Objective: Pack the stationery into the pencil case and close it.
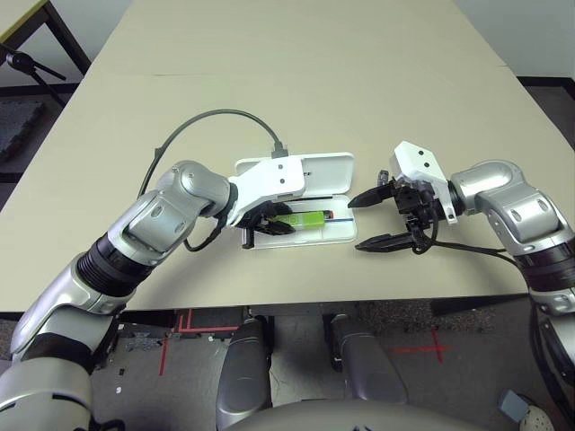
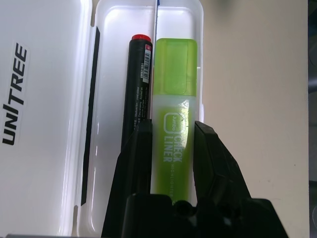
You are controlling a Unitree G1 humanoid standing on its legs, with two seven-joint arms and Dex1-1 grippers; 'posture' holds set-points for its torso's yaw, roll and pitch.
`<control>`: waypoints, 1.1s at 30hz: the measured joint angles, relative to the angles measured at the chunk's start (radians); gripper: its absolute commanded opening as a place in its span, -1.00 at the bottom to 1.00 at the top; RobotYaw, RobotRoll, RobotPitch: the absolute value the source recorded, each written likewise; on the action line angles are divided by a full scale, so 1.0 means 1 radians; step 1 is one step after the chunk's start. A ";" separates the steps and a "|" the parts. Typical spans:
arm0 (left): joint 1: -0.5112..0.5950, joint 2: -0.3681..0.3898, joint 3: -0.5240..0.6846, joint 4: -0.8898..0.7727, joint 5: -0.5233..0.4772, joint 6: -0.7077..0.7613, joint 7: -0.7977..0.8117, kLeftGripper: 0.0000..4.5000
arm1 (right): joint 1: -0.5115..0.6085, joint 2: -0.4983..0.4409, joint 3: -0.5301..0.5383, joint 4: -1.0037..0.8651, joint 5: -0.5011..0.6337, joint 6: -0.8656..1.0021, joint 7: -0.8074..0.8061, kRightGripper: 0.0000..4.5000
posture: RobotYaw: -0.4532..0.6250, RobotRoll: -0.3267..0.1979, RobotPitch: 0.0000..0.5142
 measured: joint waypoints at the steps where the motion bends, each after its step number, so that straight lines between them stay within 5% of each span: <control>1: 0.000 -0.001 0.000 0.001 0.002 0.000 0.000 -0.52 | 0.000 0.000 0.000 0.000 0.000 0.000 -0.001 1.00 | -0.27 0.25 -0.20; 10: 0.025 0.001 -0.009 -0.009 0.006 0.004 -0.003 -0.52 | 0.000 0.000 0.000 0.000 -0.001 0.000 -0.012 1.00 | -0.26 0.25 -0.19; 19: 0.031 0.015 -0.008 -0.026 0.002 0.018 -0.013 0.99 | 0.000 0.000 0.000 0.000 -0.002 0.000 -0.013 1.00 | -0.26 0.25 -0.19; 26: 0.032 0.044 0.031 -0.062 -0.022 0.017 -0.019 0.99 | 0.000 0.001 0.000 0.000 -0.002 -0.001 -0.013 1.00 | -0.26 0.25 -0.20; 33: 0.074 0.167 0.189 -0.107 -0.106 0.012 -0.067 0.99 | 0.001 -0.003 -0.001 -0.001 -0.002 0.000 -0.013 1.00 | -0.26 0.25 -0.20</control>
